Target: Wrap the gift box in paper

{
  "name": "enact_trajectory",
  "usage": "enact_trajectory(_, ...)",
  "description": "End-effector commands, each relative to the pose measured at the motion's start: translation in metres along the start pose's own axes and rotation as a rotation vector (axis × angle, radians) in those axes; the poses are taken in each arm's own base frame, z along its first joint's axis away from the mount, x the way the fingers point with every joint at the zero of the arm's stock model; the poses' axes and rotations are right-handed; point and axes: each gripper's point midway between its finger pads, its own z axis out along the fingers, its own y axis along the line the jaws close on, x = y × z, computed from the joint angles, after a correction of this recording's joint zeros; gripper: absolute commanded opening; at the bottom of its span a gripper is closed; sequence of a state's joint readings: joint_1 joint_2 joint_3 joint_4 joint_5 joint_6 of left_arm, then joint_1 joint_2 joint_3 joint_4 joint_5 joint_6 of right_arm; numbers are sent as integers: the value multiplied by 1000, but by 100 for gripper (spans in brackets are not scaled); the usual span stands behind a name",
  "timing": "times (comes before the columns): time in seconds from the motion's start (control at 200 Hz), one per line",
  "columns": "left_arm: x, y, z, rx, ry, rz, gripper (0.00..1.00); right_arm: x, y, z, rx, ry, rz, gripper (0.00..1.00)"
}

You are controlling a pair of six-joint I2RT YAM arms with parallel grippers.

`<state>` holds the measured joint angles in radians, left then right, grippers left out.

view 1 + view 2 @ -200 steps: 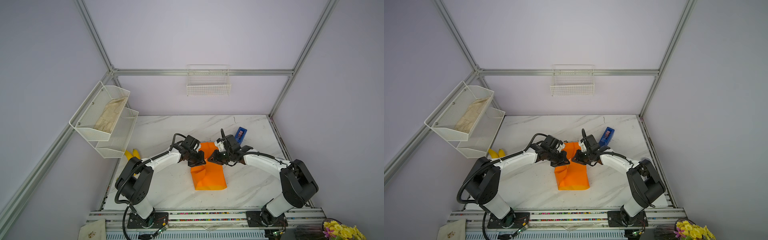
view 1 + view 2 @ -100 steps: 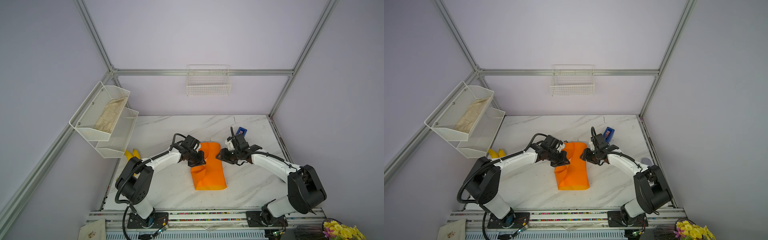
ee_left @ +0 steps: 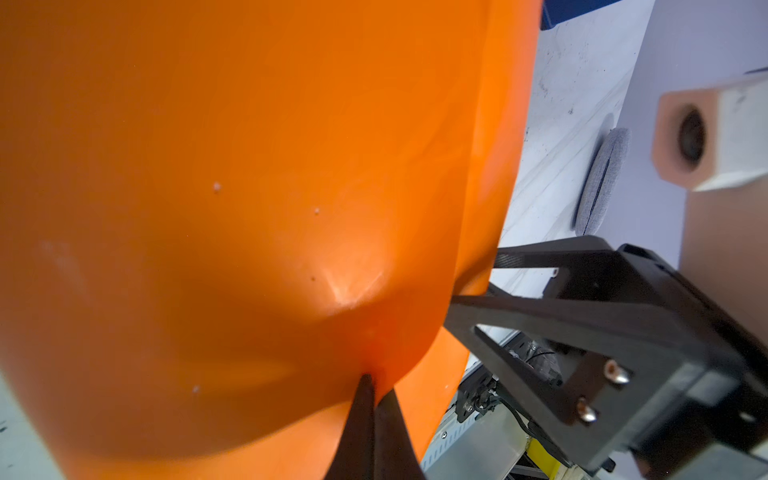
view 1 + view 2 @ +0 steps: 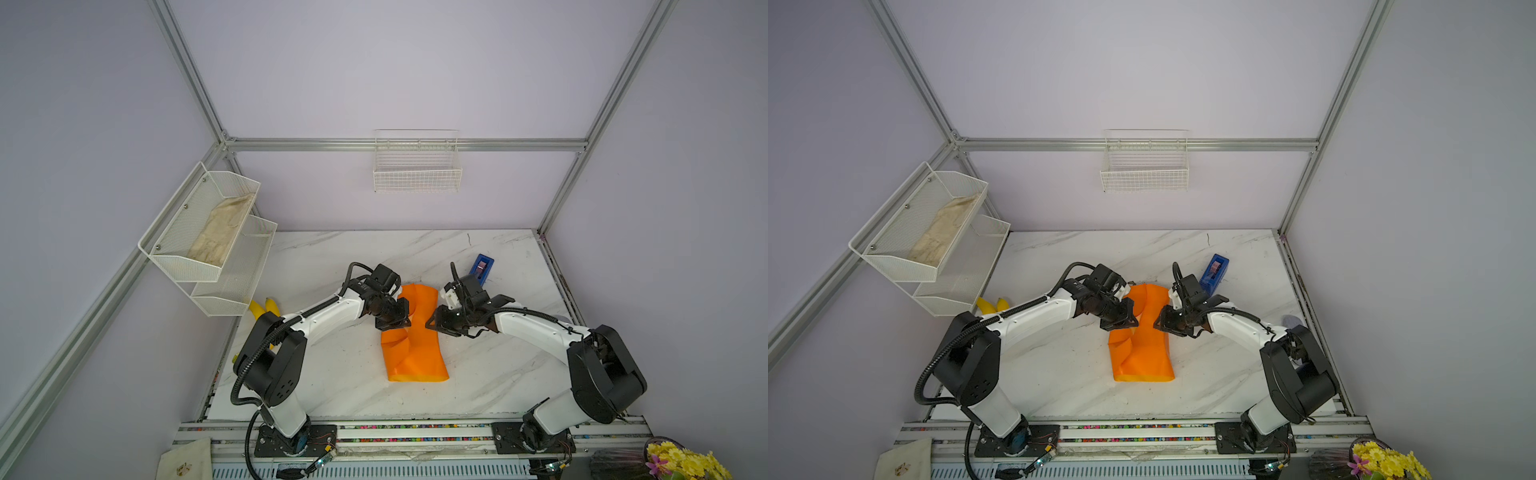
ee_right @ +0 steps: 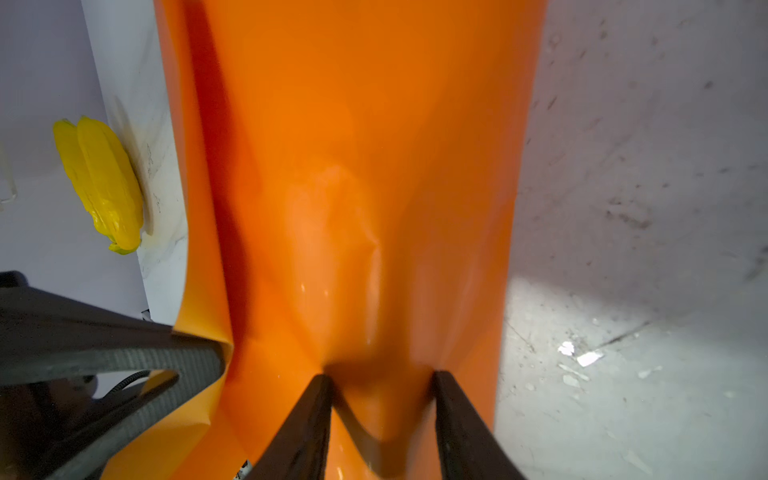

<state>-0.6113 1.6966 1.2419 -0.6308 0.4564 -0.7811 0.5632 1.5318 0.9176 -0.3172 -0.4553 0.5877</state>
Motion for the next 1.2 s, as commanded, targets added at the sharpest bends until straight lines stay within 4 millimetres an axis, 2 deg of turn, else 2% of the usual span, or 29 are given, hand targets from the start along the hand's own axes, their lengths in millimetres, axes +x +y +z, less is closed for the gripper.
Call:
enact_trajectory(0.0, -17, -36, -26, 50, -56, 80, 0, 2, -1, 9, 19, -8, 31, 42)
enact_trajectory(0.205, -15, -48, -34, 85, -39, 83, 0, 2, 3, 15, 5, -26, 67, 41)
enact_trajectory(0.455, -7, -47, -16, 82, 30, 75, 1, 1, 13, 15, -41, -51, 94, 41)
enact_trajectory(0.68, -12, -51, -7, 73, 27, 80, 1, 8, 16, 16, -53, -43, 96, 41)
enact_trajectory(0.86, -13, -46, -5, 48, 11, 80, 1, 15, 13, 15, -38, -25, 85, 41)
enact_trajectory(0.985, -11, -43, -3, 44, 19, 80, 1, 13, 6, 5, 28, -47, 81, 51)
enact_trajectory(1.195, -11, -41, -8, 16, 11, 97, 1, 9, 4, -2, 31, -67, 87, 57)
